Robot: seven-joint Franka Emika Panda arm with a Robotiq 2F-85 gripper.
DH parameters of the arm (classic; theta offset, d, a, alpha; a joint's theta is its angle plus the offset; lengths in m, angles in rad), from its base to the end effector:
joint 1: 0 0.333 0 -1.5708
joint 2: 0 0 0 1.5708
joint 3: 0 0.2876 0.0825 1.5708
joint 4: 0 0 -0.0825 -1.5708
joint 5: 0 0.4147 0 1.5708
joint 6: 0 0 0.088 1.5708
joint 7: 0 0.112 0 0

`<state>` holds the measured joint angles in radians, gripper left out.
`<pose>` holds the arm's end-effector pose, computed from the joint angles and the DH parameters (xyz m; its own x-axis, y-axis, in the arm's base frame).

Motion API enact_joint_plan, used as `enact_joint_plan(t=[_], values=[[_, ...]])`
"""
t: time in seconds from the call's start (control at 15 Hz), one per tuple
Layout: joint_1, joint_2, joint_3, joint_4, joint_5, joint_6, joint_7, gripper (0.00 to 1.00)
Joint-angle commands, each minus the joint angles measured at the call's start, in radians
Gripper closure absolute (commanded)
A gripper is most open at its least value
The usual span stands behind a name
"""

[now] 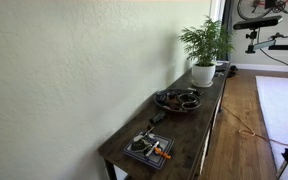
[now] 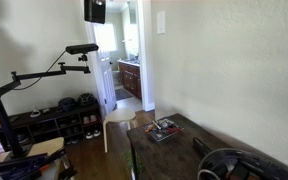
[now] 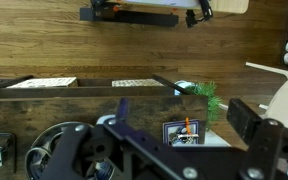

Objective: Put the black object onto the tray.

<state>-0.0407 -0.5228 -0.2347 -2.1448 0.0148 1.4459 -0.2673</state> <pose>0.3977 -0.1240 0.5526 0.9885 0.0462 -0.1443 0.0204 -0.9843 -0.1751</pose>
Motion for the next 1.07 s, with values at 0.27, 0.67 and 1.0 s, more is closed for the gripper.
enact_joint_plan(t=[0.27, 0.67, 1.0], values=[[-0.014, 0.031, 0.062, -0.071, -0.016, 0.151, 0.032, 0.0], [-0.012, 0.114, 0.107, -0.165, -0.031, 0.34, 0.065, 0.0], [-0.006, 0.212, 0.119, -0.185, -0.02, 0.416, 0.081, 0.0]])
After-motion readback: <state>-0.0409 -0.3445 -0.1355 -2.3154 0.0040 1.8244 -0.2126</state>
